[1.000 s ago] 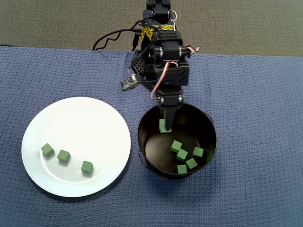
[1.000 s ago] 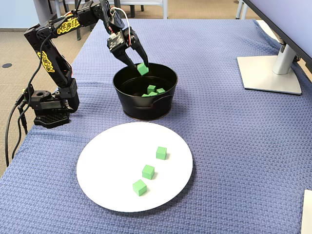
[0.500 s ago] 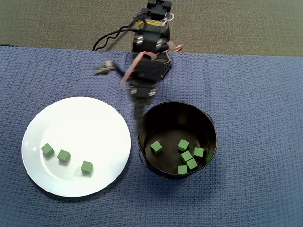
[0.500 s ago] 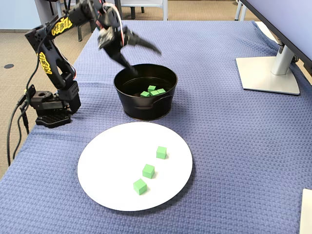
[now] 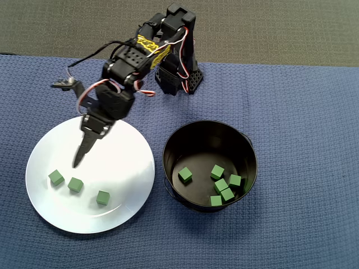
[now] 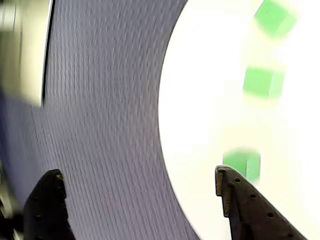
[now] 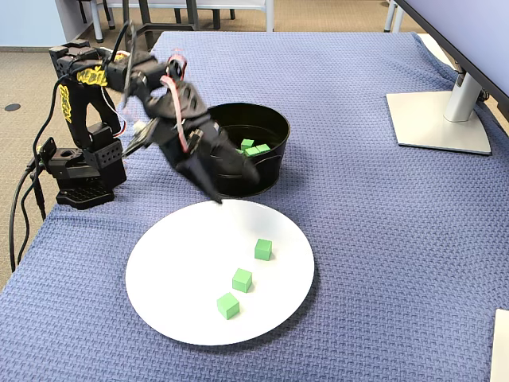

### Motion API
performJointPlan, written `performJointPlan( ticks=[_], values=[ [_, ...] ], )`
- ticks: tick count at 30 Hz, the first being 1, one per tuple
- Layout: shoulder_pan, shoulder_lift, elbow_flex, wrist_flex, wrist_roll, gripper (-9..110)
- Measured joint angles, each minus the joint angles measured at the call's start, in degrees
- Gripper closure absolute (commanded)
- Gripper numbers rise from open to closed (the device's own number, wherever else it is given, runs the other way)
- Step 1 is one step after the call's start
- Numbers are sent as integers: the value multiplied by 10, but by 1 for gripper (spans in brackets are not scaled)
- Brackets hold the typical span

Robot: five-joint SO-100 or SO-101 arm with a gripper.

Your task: Pick up the green cubes from the white plate and place them in the black recipient

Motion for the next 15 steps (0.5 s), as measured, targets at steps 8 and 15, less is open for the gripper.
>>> performJointPlan(
  ticks=[8, 15],
  values=[
    [31, -72, -11, -18, 24, 80],
    [34, -203, -149, 103, 33, 80]
  ],
)
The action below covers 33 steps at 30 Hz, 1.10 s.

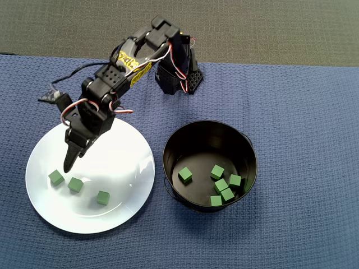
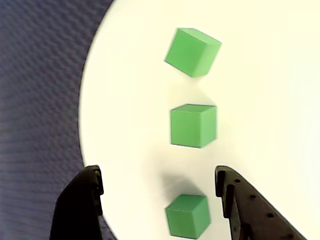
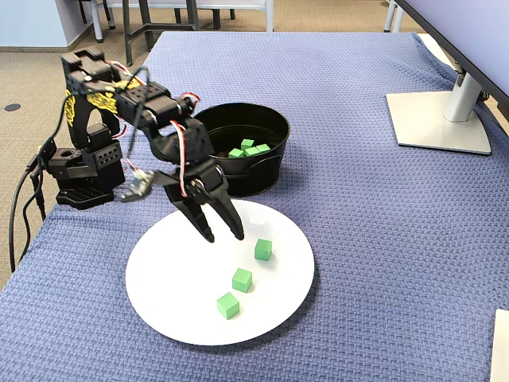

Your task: Pick up the green cubes from the white plate and place them in the black recipient

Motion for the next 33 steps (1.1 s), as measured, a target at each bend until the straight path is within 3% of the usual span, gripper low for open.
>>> performJointPlan(
  ticks=[13, 33],
  values=[
    [-19, -219, -287, 173, -3, 77],
    [-3, -369, -447, 195, -26, 79]
  ],
)
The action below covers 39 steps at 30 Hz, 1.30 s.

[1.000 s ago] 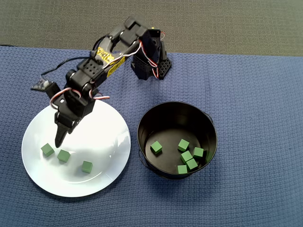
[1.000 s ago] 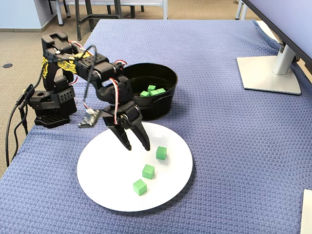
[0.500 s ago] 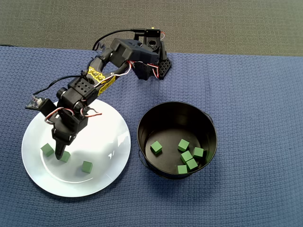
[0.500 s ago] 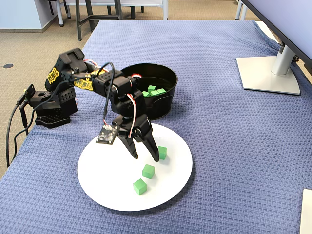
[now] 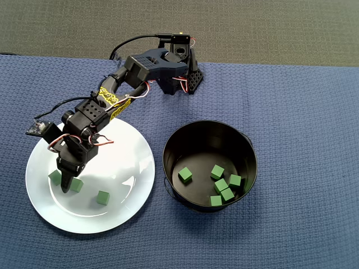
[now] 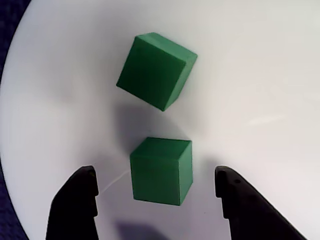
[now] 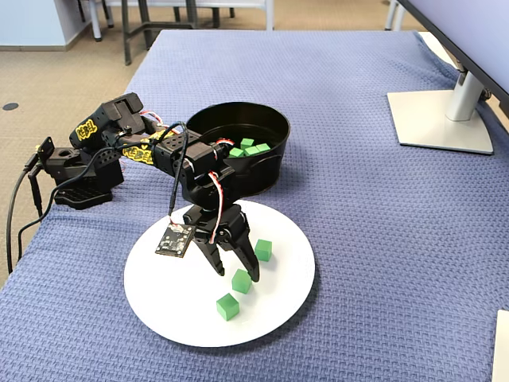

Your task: Pick up the green cubes from the white plate and place them in the black recipient

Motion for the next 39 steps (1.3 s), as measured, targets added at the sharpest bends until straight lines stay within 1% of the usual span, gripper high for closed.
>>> performJointPlan(
  ticks=[18, 21, 25, 27, 39],
  values=[
    [11, -44, -45, 0, 0, 84],
    [11, -44, -45, 0, 0, 89],
    [11, -44, -45, -2, 0, 90],
    [11, -44, -45, -2, 0, 93],
    [11, -44, -33, -7, 0, 93]
  ],
)
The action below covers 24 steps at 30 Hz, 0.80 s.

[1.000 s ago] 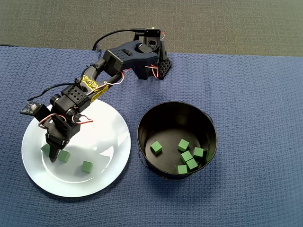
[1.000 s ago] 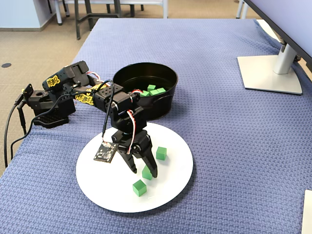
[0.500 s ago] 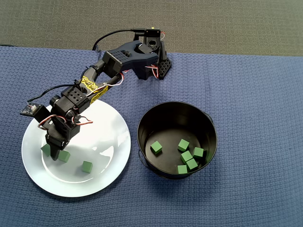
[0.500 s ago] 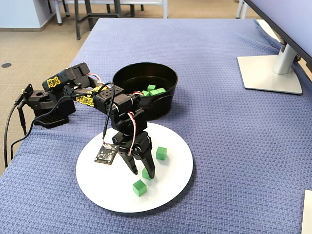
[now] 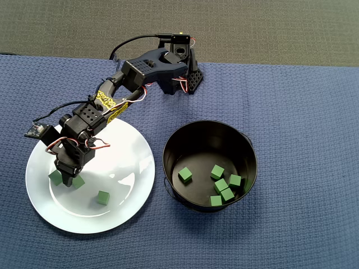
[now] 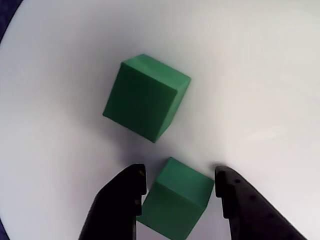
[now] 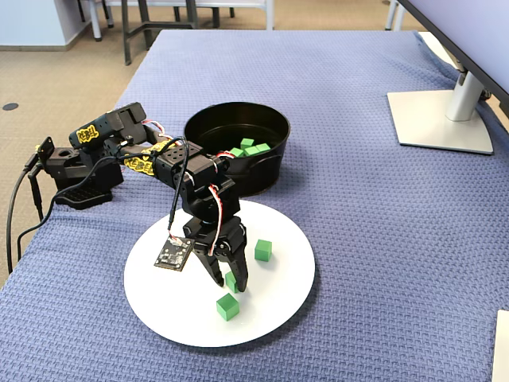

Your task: Pick up the green cubes from the white plate and place them in the black recipient

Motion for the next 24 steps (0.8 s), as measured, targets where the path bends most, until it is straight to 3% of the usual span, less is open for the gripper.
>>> performJointPlan(
  ticks=[3, 24],
  values=[
    [0, 0, 0, -2, 0, 85],
    [0, 29, 57, -5, 31, 87]
  ],
)
